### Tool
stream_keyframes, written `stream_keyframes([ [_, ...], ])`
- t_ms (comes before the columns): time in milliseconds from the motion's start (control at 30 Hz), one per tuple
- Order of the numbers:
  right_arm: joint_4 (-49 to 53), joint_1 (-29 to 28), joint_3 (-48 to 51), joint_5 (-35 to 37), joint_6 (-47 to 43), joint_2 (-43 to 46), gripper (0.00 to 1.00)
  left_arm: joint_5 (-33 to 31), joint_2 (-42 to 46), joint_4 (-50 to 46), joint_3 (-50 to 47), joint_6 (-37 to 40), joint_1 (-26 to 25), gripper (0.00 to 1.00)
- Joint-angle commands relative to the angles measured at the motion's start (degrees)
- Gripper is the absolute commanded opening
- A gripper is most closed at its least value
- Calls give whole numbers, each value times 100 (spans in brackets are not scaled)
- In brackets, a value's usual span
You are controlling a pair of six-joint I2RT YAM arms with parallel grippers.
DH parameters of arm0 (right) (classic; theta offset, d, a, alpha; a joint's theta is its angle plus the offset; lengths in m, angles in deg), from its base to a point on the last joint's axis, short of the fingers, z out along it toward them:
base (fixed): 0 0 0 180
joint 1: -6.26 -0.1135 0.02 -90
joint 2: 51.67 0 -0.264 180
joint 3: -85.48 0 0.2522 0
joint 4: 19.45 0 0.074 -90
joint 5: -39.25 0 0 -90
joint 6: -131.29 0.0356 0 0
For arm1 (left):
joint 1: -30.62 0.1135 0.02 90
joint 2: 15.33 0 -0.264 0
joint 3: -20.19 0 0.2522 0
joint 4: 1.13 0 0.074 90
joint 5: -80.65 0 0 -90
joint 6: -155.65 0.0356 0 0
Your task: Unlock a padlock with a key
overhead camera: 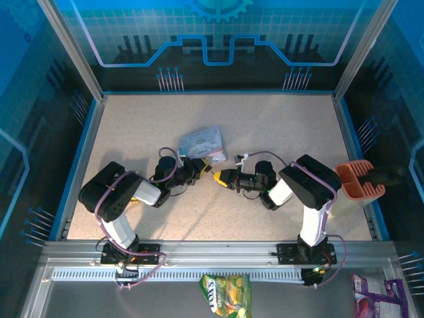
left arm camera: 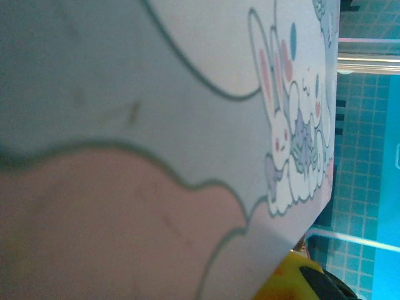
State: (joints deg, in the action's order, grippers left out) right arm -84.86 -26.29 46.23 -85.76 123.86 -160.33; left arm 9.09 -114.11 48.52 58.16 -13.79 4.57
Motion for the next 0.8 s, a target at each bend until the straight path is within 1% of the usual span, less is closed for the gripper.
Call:
stream_keyframes([
  [0, -244, 34, -69, -111, 32, 22, 0, 152, 264, 197, 18, -156, 3, 2],
  [767, -247, 39, -61, -136, 93, 289, 0, 274, 307, 436, 23, -340, -6, 2],
])
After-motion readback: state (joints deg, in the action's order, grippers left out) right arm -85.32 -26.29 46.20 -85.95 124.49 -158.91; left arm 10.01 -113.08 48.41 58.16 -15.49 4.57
